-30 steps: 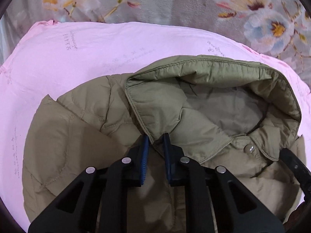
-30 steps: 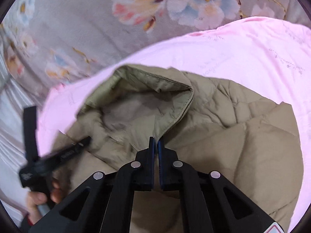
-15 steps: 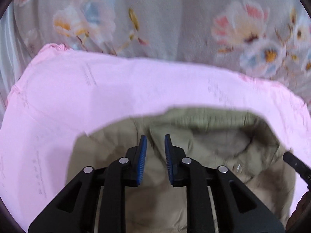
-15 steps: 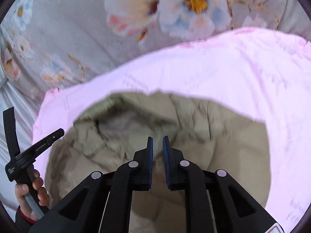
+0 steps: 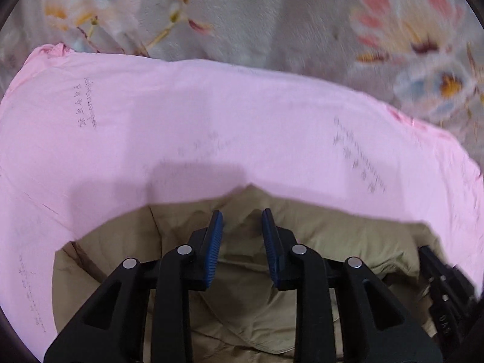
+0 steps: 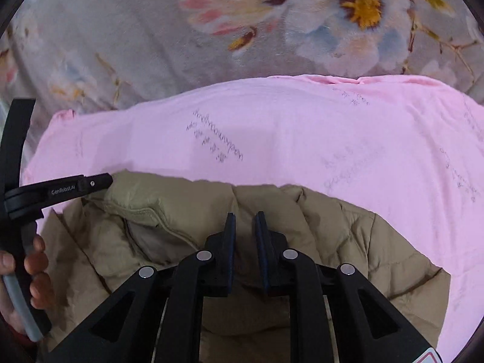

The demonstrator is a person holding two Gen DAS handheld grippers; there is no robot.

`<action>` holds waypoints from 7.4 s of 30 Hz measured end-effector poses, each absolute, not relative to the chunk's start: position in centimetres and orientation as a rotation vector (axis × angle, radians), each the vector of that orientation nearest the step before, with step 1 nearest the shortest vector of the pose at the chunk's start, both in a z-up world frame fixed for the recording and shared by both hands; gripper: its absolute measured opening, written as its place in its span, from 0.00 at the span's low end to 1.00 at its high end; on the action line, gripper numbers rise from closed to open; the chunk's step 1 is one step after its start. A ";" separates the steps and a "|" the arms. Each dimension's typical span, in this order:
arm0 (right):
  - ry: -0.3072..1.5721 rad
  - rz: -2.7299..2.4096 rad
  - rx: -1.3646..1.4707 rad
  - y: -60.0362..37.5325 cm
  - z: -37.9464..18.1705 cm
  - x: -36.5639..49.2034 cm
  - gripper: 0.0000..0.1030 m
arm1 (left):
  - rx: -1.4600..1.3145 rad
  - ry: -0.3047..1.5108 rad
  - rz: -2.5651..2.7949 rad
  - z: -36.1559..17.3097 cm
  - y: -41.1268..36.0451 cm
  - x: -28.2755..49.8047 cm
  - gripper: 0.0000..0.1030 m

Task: Fold large clothes

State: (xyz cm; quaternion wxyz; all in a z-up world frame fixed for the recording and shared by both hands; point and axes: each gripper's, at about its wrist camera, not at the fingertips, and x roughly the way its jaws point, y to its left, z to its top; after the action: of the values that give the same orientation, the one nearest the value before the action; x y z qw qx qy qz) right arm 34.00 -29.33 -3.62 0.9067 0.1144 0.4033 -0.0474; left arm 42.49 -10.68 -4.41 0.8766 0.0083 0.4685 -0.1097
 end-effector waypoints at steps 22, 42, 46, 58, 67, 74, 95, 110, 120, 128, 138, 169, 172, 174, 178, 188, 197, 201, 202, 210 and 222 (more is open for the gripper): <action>0.825 -0.120 0.332 -31.4 -7.3 33.0 0.07 | 0.224 0.824 -0.165 -7.5 -12.3 38.7 0.25; 0.812 -0.138 0.360 -31.6 -7.0 32.0 0.08 | 0.236 0.830 -0.151 -6.8 -11.8 37.9 0.26; 0.770 -0.136 0.300 -30.2 -3.1 24.1 0.38 | 0.131 0.834 -0.179 -2.7 -7.2 33.2 0.57; 0.860 -0.176 0.451 -32.8 -2.4 -7.0 0.67 | -0.050 1.054 -0.227 -2.3 12.8 13.2 0.65; 0.931 -0.047 0.614 -27.9 -6.6 -15.9 0.68 | -0.218 1.117 -0.282 -4.3 17.1 4.5 0.67; 0.841 -0.016 0.713 -26.7 -7.7 -14.9 0.63 | -0.301 1.099 -0.338 -4.7 16.0 2.9 0.65; 0.257 0.097 0.469 -26.2 14.1 -22.7 0.08 | -0.247 0.675 -0.515 17.7 19.2 -5.5 0.07; 0.448 -0.150 0.584 -33.7 2.9 -0.9 0.08 | 0.029 0.836 -0.226 5.9 5.6 16.3 0.10; 0.655 -0.286 0.442 -32.9 -5.3 5.6 0.08 | 0.069 0.901 -0.075 -3.0 7.0 21.6 0.33; 0.539 -0.156 0.635 -35.0 -0.4 1.4 0.13 | 0.042 0.762 -0.084 1.9 9.3 18.7 0.48; 0.486 -0.241 0.297 -28.9 5.3 -1.2 0.58 | 0.150 0.724 -0.373 6.8 2.5 12.8 0.54; 0.815 -0.246 0.280 -28.3 -7.9 13.3 0.12 | 0.152 0.826 -0.246 -4.4 -1.5 22.3 0.67; 0.819 -0.247 0.289 -28.3 -8.1 13.6 0.12 | 0.154 0.827 -0.241 -4.6 -1.7 22.7 0.67; 0.823 -0.245 0.297 -28.5 -8.1 13.9 0.12 | 0.159 0.830 -0.236 -4.7 -1.8 22.9 0.67; 0.846 -0.270 0.313 -28.7 -7.3 14.0 0.13 | 0.176 0.837 -0.228 -4.5 -2.0 23.0 0.67; 0.763 -0.139 0.226 -19.6 0.4 13.0 0.22 | 0.116 0.812 -0.323 2.0 -5.6 17.2 0.63; 0.803 -0.207 0.170 -18.7 -4.3 14.0 0.21 | 0.187 0.814 -0.205 -2.9 -7.9 17.6 0.66; 0.798 -0.209 0.184 -18.9 -5.1 14.5 0.21 | 0.185 0.793 -0.194 -3.7 -8.1 17.8 0.66; 0.797 -0.210 0.186 -18.9 -5.2 14.5 0.21 | 0.184 0.789 -0.194 -3.9 -8.1 17.9 0.66; 0.790 -0.210 0.204 -18.8 -5.8 14.7 0.20 | 0.182 0.775 -0.187 -4.5 -8.3 18.2 0.67; 0.785 -0.215 0.226 -19.3 -5.9 14.9 0.19 | 0.183 0.765 -0.173 -4.8 -8.4 18.4 0.69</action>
State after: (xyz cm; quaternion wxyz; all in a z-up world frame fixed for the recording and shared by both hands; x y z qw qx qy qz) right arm 14.93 -19.28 -5.86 0.9121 0.1098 0.3809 -0.1046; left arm 18.41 -8.41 -4.76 0.9200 0.0893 0.3721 -0.0843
